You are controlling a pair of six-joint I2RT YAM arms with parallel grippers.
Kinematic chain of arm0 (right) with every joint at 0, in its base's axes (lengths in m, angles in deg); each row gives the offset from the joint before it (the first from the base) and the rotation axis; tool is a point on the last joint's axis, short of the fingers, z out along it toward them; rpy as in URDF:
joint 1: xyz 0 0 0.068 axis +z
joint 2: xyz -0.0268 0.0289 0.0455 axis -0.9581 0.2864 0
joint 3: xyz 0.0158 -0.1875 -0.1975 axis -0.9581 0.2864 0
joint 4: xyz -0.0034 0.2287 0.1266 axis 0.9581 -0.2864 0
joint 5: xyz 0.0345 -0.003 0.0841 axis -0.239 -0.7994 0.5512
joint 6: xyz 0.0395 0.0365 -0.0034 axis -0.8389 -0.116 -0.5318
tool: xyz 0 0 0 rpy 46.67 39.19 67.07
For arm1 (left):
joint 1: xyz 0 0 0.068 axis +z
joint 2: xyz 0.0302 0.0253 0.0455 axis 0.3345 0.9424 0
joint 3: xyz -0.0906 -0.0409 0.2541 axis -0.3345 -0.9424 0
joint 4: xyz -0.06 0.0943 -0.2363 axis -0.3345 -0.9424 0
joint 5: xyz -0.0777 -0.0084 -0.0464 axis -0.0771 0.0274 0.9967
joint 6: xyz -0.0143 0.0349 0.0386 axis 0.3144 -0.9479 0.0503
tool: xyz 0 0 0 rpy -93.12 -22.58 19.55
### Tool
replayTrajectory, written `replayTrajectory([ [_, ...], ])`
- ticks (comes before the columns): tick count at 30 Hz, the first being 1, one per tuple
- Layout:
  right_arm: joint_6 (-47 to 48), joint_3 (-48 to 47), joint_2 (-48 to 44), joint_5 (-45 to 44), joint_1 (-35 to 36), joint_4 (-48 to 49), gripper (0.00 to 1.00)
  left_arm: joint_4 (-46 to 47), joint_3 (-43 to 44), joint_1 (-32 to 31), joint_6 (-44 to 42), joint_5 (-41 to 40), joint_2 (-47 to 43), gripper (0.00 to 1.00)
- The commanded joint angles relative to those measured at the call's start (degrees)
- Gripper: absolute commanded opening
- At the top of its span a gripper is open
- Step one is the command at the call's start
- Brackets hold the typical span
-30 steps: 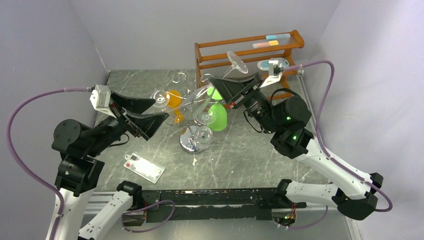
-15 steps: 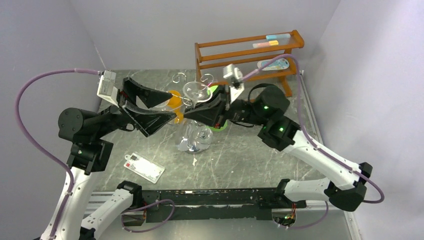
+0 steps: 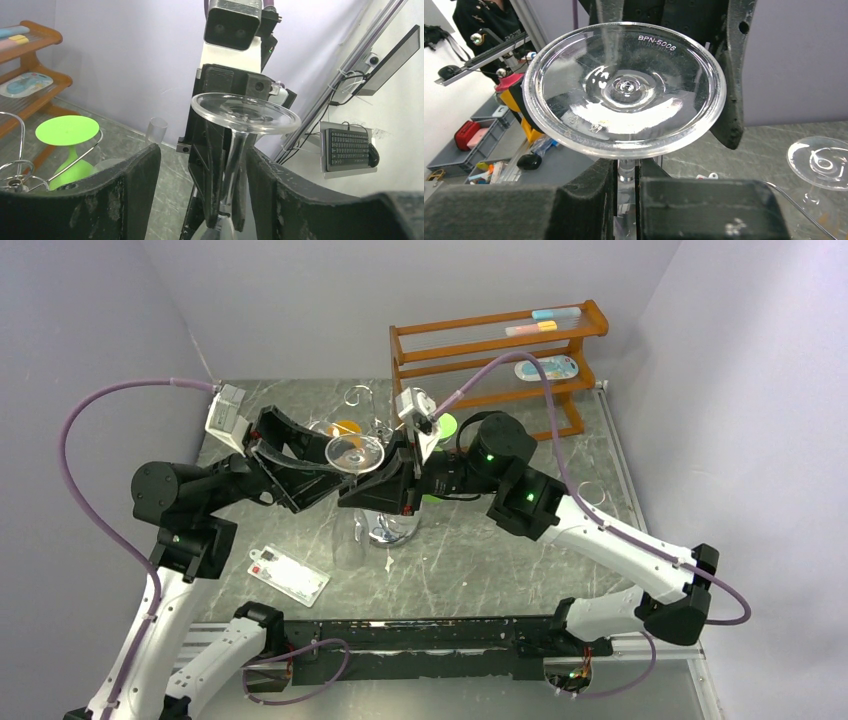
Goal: Place the wine glass upside down on the wine glass rack
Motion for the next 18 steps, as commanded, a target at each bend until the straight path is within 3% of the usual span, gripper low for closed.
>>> replayTrajectory([
  [1,0.63,-2.14,0.88,0.65,1.22,1.22,0.0,-0.11,-0.56,-0.35,-0.45,1.65,0.12,0.65],
  [6,1.6,-3.31,2.43,-0.29,2.4,-0.11,0.0,2.56,-1.63,-0.33,1.49,3.1,0.51,0.54],
  [12,1.81,-4.66,3.78,-1.93,3.17,-0.95,0.0,-1.67,-1.57,-0.31,-2.68,4.07,-0.05,0.46],
  [15,1.49,-4.44,3.49,-2.94,3.23,-0.75,0.0,-4.19,-1.45,-0.35,-4.78,3.97,-0.32,0.33],
  [18,1.12,-3.72,3.1,-3.65,3.3,-0.67,0.0,-3.41,-1.94,-0.35,-4.75,3.93,-0.39,0.08],
])
